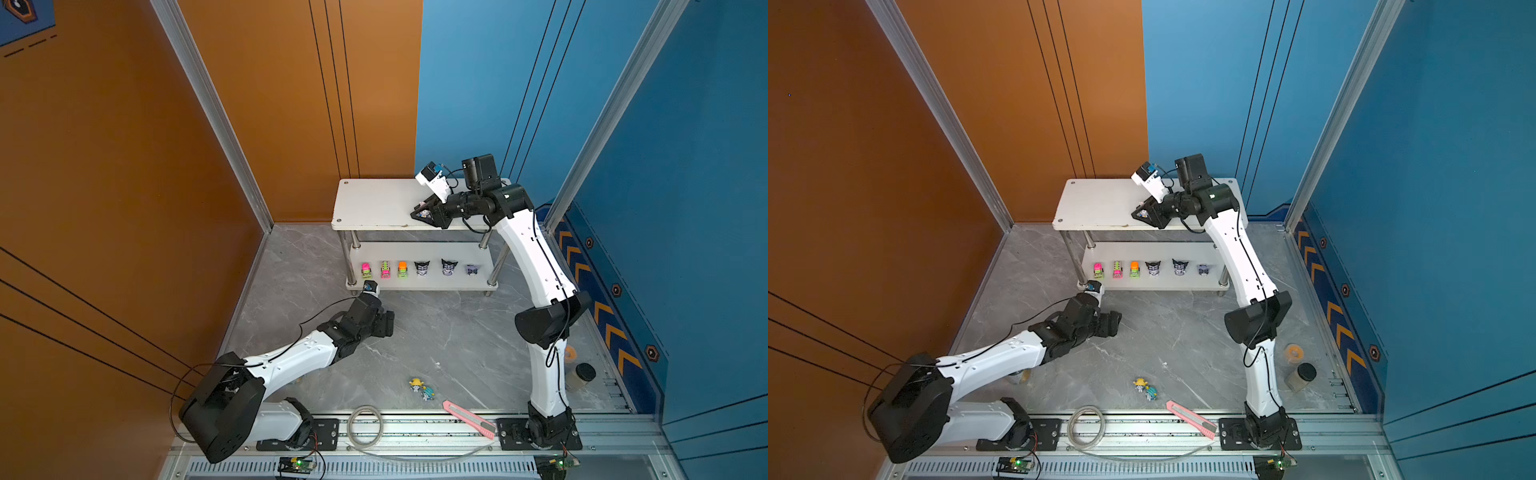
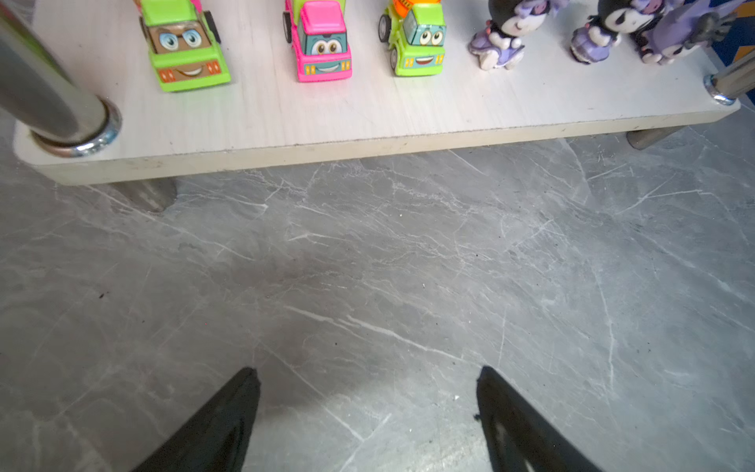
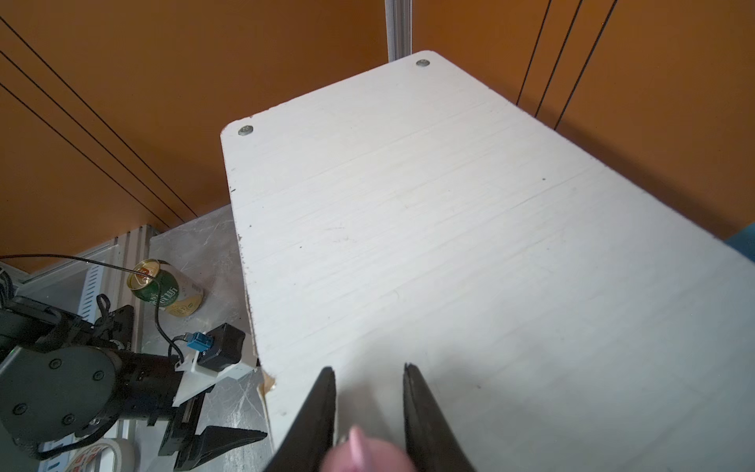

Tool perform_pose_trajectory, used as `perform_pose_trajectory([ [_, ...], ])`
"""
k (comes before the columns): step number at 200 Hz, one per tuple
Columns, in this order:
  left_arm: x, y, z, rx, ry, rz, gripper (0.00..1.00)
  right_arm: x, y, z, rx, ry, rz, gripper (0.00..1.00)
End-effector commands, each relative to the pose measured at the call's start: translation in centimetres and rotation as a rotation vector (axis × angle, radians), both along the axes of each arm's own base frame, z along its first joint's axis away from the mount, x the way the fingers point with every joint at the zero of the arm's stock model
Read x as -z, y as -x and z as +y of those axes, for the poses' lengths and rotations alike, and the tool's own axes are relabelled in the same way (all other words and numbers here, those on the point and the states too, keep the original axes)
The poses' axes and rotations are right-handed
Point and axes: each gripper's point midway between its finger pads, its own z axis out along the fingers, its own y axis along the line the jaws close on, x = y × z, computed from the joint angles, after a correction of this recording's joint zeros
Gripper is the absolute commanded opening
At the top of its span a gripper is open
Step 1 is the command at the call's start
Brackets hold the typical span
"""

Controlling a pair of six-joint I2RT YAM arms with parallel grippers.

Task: Organize plastic toys on shelves
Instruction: Place the plastic toy on the shelf.

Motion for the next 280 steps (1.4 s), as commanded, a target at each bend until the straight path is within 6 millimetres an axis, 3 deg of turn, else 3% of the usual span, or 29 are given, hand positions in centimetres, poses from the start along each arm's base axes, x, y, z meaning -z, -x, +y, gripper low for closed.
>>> perform_pose_trajectory([
  [1,-0.9,-0.5,-1.0,0.025,0.014,-0.019,0.85,5.6,0.3,-0.3,0.02,0.143,0.129,0.36],
  [48,-0.6,-0.5,-1.1,0.027,0.014,-0.014,0.85,6.3,0.2,-0.1,0.024,0.157,0.136,0.44],
  [137,-0.8,-0.4,-1.0,0.026,0.015,-0.016,0.85,3.1,-0.7,0.1,0.063,0.042,0.117,0.71],
  [190,-1.1,-0.5,-1.1,0.028,0.013,-0.025,0.85,-0.5,-1.3,-0.8,0.08,-0.09,0.11,0.76],
  [235,-1.6,-0.6,-1.0,0.026,0.016,-0.037,0.85,-4.6,-0.5,-1.8,0.076,-0.197,0.093,0.81],
  [251,-1.9,-0.5,-1.0,0.027,0.021,-0.042,0.85,-5.0,-0.7,-1.9,0.086,-0.216,0.102,0.81],
  [256,-1.9,-0.5,-1.0,0.028,0.022,-0.042,0.85,-6.7,0.2,-2.4,0.084,-0.234,0.073,0.82],
  [280,-2.5,-0.4,-0.8,0.025,0.027,-0.053,0.85,-8.6,1.1,-2.7,0.078,-0.272,0.06,0.82],
])
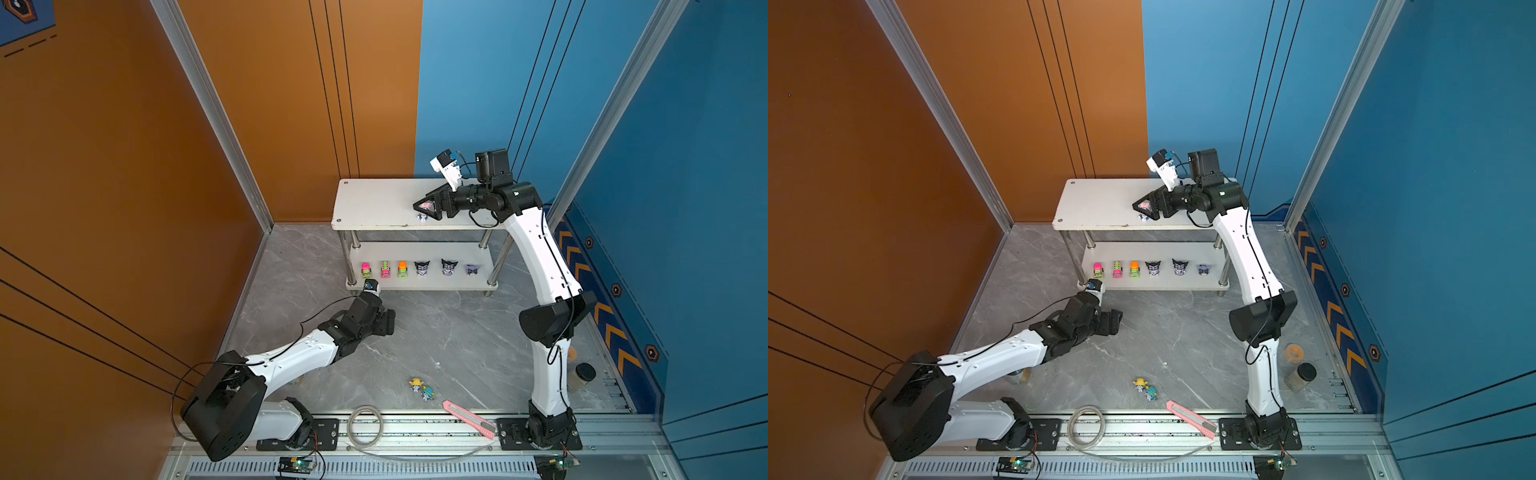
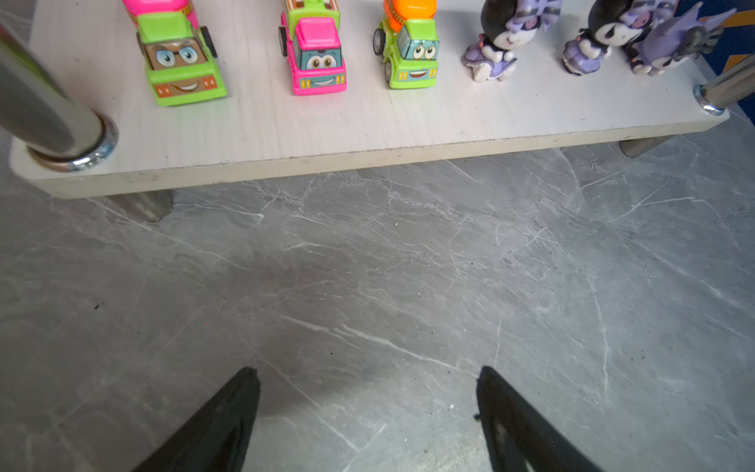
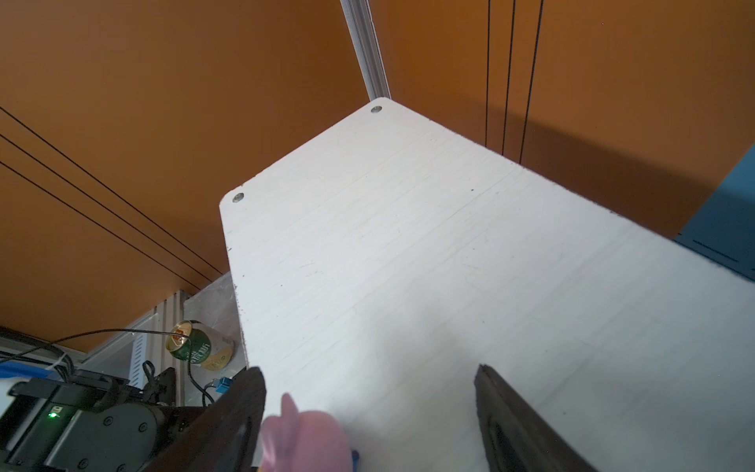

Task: Organize plastic toys on shelves
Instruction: Place the plastic toy on the shelf, then pick up the plastic toy from the bottom-center of the table.

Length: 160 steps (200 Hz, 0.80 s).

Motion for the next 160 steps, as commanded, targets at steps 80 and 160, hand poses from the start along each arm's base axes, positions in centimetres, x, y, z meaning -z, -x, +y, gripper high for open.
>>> perform_pose_trajectory([
  [80,-5.2,0.9,1.6,-0.015,0.018,-0.111,0.85,-7.9,9.7,-4.6,0.197,-0.014,-0.161,0.8],
  [160,-5.4,4.8,5.9,-0.071,0.027,-0.122,0.85,7.0,24.7,-7.0,0.41,0.322,-0.076,0.58],
])
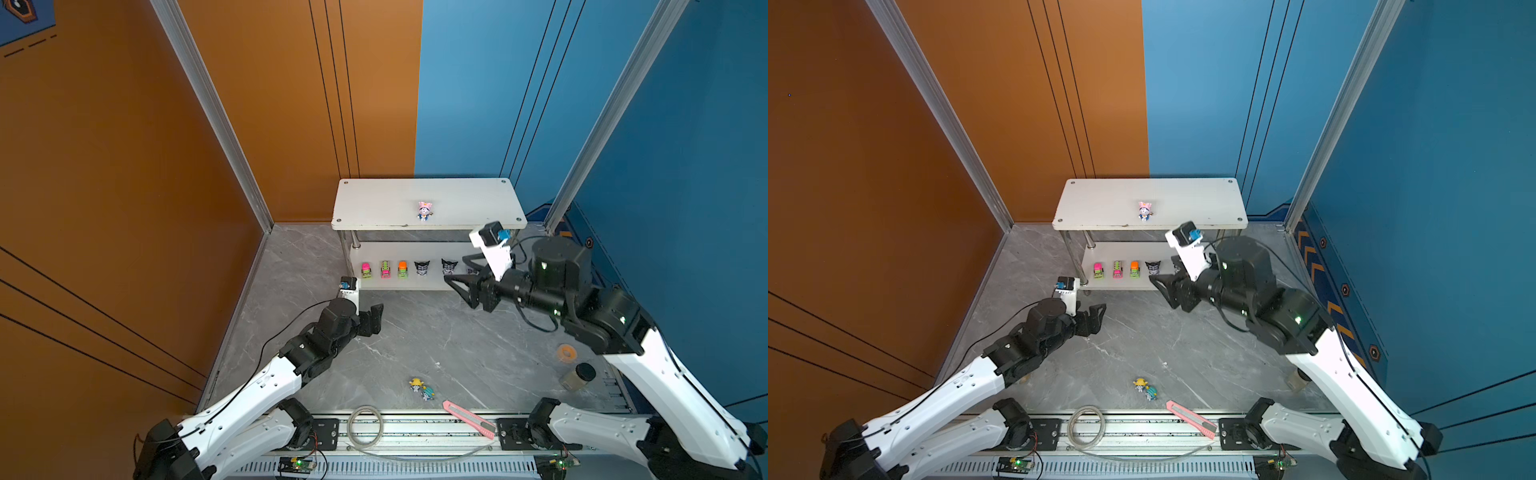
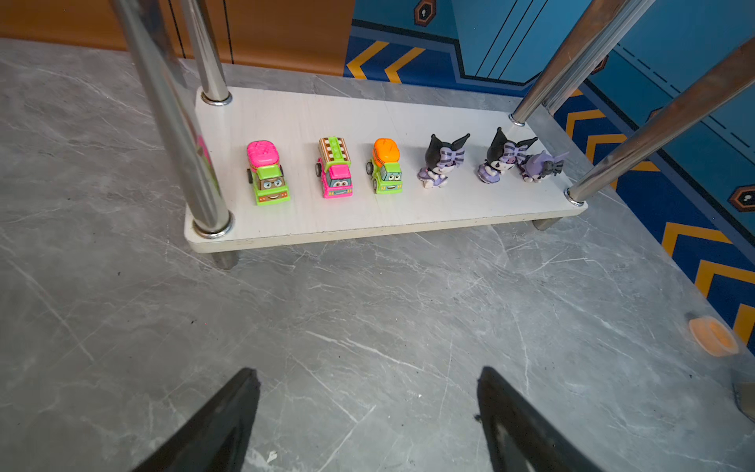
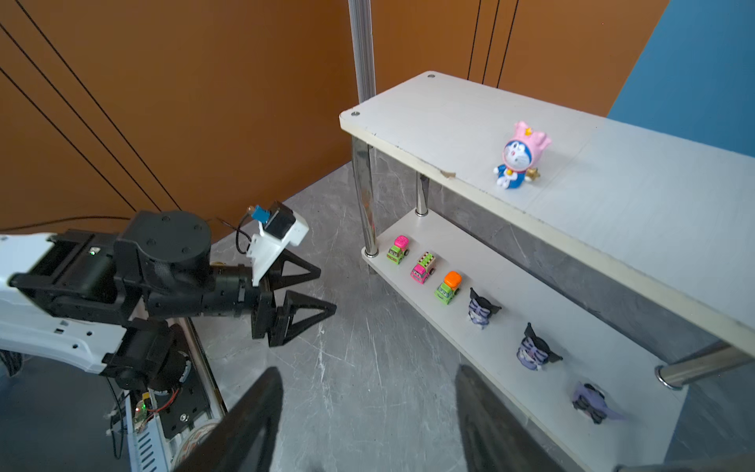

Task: Organize plastic toys on shelves
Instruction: Pick up the plastic toy from the bottom-center of the table.

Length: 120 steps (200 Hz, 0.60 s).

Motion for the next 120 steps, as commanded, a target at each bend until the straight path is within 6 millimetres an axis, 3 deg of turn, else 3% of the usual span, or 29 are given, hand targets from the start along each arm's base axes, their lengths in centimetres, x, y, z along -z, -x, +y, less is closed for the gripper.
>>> perform_pose_trajectory([
  [1,3.0,1.7,2.1,-0.037,-0.066,0.077,0.85,7.5,0.1,-2.1,0.203,0.181,0.096,0.57],
  [23,3.5,2.5,2.9,-0.049,-0.058,0.078,0.85,14.2,3.9,-0.2,0.093,0.266,0.2,0.52],
  [39,3.9,2.9,3.3,-0.051,-0.059,0.082,0.85,18.4,6.9,1.7,-0.014,0.315,0.237,0.59],
  [60,4.6,3.2,3.5,-0.052,-0.064,0.1,0.85,23.1,8.9,2.6,-0.033,0.414,0.282,0.66],
  [93,5.5,3.4,3.5,-0.057,-0.053,0.116,0.85,27.8,11.0,5.2,-0.116,0.496,0.353,0.7],
  [120,5.8,3.6,3.7,-0.061,-0.045,0.118,0.85,30.0,10.9,6.4,-0.121,0.542,0.37,0.76],
])
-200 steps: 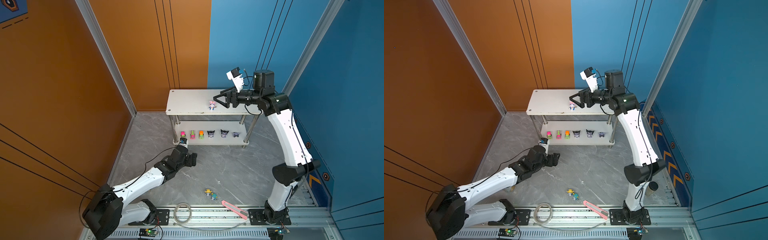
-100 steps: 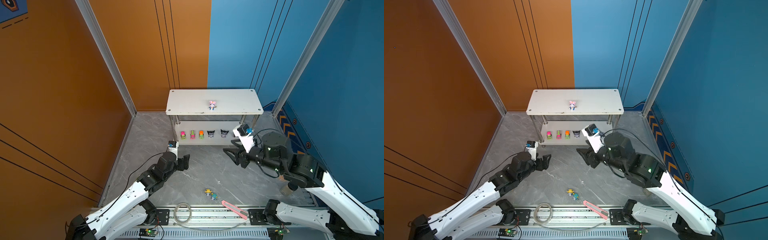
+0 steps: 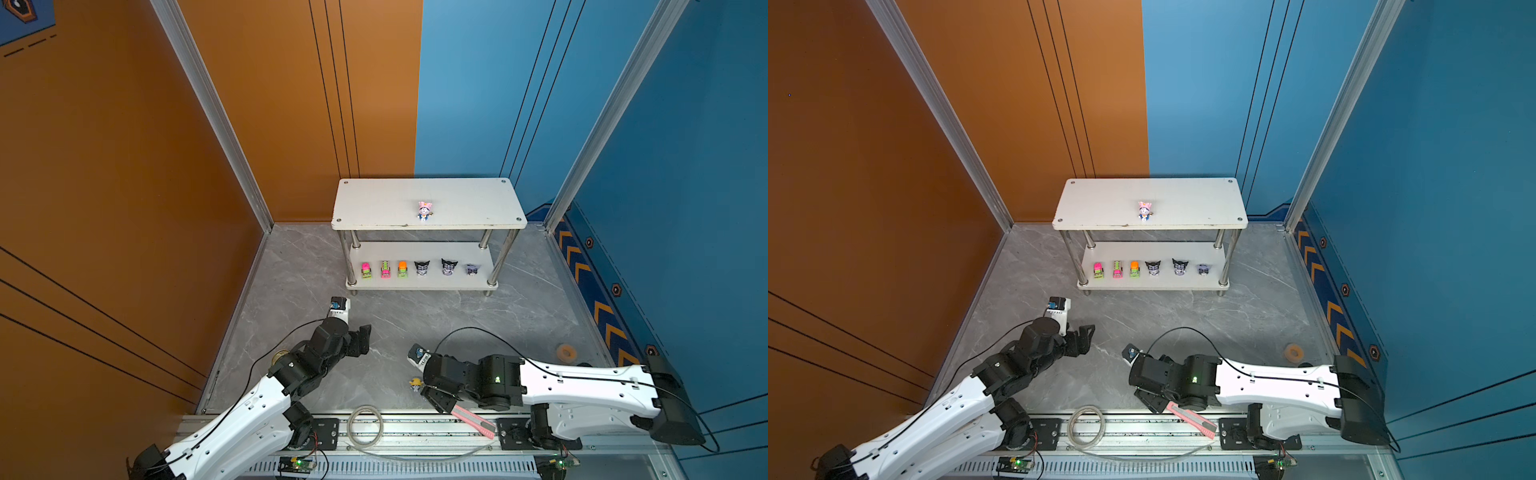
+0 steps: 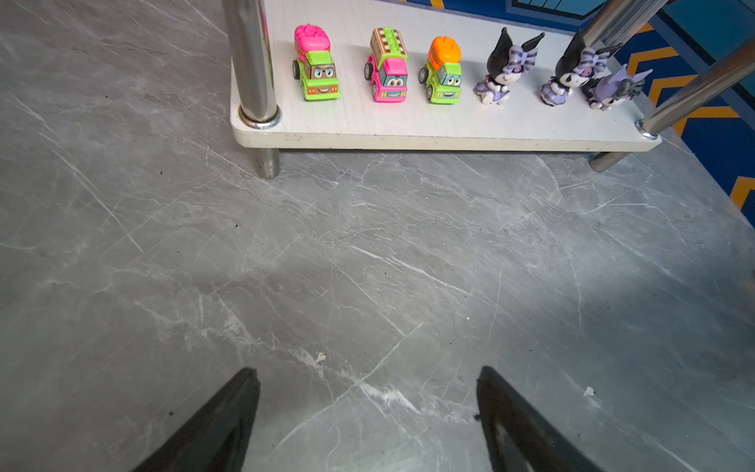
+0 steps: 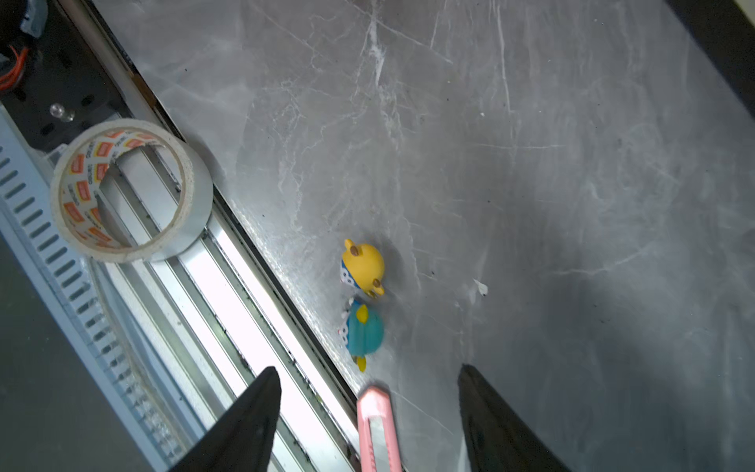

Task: Organize plastic toys on shelves
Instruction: Pick up the plastic toy from the bottom-center of the table.

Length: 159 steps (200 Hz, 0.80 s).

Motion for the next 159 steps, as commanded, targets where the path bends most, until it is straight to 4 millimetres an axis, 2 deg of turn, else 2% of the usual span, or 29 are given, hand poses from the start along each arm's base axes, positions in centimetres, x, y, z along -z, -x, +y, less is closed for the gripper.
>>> perform_pose_trajectory([
  [1,0.6,0.2,0.7,-0.027,0.002,0.007,0.85,1.2,-0.1,1.7,0.012,-0.024,0.015,0.76],
  [25,0.8,0.2,0.5,-0.022,0.009,0.012,0.85,2.6,-0.4,2.6,-0.006,0.012,0.011,0.79],
  [47,1.4,0.3,0.0,-0.004,0.014,0.034,0.85,3.6,-1.2,2.8,-0.001,0.045,0.007,0.77],
  [69,2.4,0.5,-0.2,0.002,0.014,0.056,0.85,4.2,-1.7,3.0,0.002,0.053,0.034,0.72],
  [98,2.6,0.6,-0.1,-0.003,0.02,0.051,0.85,4.9,-2.1,3.1,0.003,0.057,0.069,0.64],
  [130,2.5,0.6,0.0,-0.004,0.012,0.045,0.85,6.1,-1.8,3.5,-0.007,0.064,0.124,0.55],
  [159,2.7,0.5,-0.1,-0.001,0.004,0.05,0.85,7.0,-1.5,3.8,-0.016,0.086,0.156,0.52],
])
